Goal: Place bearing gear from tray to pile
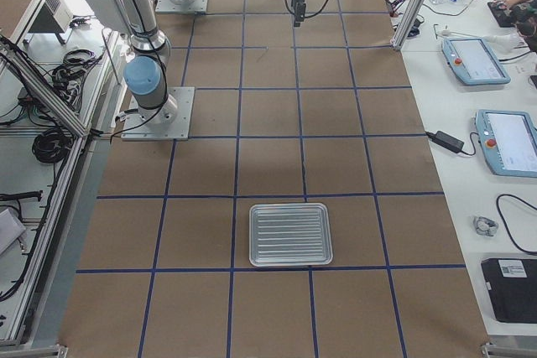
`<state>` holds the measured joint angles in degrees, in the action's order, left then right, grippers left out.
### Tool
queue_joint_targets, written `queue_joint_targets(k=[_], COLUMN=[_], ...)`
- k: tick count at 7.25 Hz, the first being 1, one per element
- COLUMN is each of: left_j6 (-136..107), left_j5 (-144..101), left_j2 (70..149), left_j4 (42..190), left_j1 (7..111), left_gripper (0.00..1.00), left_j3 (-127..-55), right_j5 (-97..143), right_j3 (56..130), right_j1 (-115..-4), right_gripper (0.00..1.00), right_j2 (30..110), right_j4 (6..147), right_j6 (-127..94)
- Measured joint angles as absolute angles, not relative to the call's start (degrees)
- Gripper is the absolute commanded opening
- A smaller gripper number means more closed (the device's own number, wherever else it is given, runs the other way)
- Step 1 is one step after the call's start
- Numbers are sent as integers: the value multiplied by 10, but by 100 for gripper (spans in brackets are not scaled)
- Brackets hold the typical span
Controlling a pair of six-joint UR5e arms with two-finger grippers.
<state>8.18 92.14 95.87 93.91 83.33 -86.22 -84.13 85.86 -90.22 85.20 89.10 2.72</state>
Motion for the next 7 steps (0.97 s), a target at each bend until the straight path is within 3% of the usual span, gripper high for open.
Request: queue_joint_targets(k=[3,7], left_j6=[-13,-31], left_j5=[920,919], left_j2=[919,891], left_j4=[949,892], left_j1=[914,924], left_gripper=[100,100], left_j3=[-864,-906], right_j5=[-842,-843], right_j3=[859,860], right_j1=[-902,-903], right_gripper=[100,100], right_j2=[852,851], right_j4=[891,892], right_j6=[27,26])
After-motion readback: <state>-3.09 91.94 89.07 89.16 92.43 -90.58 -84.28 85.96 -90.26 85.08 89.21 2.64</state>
